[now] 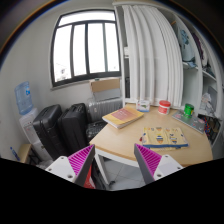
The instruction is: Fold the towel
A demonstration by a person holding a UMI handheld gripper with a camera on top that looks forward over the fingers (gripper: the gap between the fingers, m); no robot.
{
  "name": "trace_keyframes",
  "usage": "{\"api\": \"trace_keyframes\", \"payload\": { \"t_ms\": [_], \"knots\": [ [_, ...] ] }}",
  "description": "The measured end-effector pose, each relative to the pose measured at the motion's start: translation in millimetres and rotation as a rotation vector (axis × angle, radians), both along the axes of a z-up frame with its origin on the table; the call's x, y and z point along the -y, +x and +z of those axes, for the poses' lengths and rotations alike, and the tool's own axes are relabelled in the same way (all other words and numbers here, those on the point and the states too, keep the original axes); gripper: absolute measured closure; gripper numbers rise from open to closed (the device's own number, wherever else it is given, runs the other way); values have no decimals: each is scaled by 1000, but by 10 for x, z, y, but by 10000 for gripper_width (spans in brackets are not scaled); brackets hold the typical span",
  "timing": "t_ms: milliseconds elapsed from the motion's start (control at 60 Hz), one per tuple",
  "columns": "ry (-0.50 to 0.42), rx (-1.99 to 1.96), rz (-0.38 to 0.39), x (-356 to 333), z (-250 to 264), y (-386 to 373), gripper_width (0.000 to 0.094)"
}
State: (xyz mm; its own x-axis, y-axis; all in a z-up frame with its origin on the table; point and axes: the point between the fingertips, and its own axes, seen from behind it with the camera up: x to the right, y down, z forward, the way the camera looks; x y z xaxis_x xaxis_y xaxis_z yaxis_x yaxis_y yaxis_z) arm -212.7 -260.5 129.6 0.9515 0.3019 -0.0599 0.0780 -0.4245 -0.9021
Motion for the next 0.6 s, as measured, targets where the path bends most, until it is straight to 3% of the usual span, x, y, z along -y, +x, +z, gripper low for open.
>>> {"api": "trace_keyframes", "payload": {
  "t_ms": [233,400,600],
  "knots": [
    [-2,65,-60,-804,-416,455,145],
    [-112,58,-134,-1467,-827,789,177],
    [-182,81,-144,-1843,-1132,891,223]
  ]
}}
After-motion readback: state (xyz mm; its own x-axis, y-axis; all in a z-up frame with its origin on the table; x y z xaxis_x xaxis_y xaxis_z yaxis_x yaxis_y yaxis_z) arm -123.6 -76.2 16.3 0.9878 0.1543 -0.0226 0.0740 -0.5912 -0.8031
